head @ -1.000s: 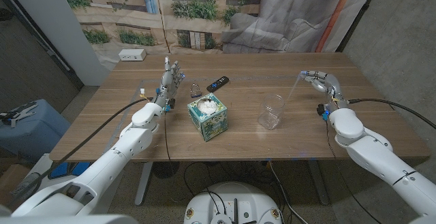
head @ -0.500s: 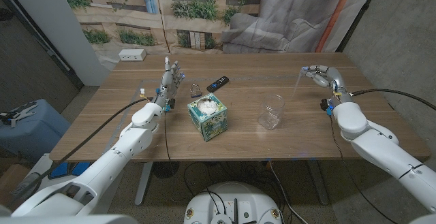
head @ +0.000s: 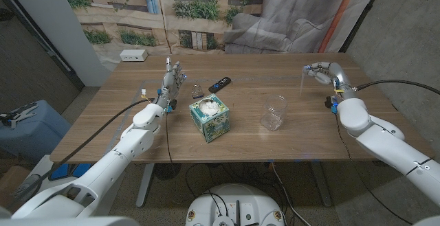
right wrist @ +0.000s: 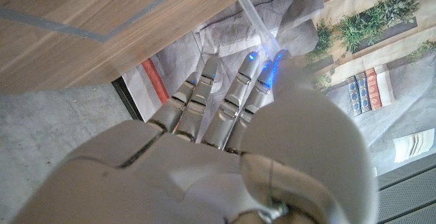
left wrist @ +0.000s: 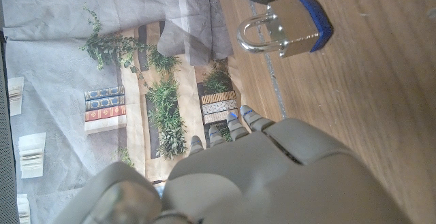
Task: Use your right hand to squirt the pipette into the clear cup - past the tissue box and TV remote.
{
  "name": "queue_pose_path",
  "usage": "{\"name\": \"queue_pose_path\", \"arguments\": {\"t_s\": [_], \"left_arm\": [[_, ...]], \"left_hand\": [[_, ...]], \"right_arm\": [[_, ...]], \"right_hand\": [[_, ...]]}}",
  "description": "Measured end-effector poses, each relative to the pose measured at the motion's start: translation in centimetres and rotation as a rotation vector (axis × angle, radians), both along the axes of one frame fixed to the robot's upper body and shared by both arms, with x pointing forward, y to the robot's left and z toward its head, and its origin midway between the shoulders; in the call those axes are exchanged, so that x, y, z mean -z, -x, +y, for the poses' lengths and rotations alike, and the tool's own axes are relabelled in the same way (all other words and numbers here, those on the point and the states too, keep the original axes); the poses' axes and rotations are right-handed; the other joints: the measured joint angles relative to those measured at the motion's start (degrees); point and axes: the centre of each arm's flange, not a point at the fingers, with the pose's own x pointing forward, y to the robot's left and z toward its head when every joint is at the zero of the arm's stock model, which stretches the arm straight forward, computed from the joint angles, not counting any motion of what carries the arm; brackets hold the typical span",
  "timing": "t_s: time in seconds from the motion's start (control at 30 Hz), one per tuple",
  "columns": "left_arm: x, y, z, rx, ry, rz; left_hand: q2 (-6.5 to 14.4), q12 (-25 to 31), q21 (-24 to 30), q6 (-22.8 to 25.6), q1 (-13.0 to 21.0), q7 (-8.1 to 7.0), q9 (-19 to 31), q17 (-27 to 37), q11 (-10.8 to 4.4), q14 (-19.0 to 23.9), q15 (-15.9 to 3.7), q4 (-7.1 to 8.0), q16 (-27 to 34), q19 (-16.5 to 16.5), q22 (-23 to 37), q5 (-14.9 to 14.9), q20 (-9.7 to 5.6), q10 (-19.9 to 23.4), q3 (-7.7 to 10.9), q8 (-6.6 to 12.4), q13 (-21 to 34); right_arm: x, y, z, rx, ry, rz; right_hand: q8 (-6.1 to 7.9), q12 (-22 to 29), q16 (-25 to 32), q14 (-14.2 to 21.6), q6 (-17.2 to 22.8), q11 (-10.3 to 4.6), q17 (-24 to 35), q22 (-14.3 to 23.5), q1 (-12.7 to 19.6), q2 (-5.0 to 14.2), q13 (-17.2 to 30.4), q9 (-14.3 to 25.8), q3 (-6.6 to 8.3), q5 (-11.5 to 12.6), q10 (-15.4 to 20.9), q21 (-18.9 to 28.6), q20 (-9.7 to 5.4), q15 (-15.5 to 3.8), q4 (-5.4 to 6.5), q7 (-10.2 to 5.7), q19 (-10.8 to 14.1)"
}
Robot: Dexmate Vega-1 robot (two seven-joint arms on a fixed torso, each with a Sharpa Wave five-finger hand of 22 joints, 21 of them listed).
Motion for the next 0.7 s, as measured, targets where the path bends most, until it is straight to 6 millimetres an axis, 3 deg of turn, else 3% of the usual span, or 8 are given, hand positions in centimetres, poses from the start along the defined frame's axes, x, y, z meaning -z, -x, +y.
{"name": "queue_pose_path", "arguments": {"t_s": [0.7], "left_arm": [[0.0, 0.0, 0.0, 0.0, 0.0, 0.0]], "left_hand": [[0.0, 0.0, 0.0, 0.0, 0.0, 0.0, 0.0, 0.0, 0.0, 0.0, 0.0, 0.0, 0.0, 0.0, 0.0, 0.0, 0.0, 0.0, 0.0, 0.0, 0.0]], "right_arm": [[-1.8, -1.1, 0.6, 0.12, 0.201, -0.041]], "right_hand": [[0.33, 0.4, 0.0, 0.44, 0.95, -0.31, -0.14, 0.01, 0.39, 0.39, 0.0, 0.02, 0.47, 0.29, 0.31, 0.0, -0.62, 0.01, -0.47, -0.08, 0.62]]}}
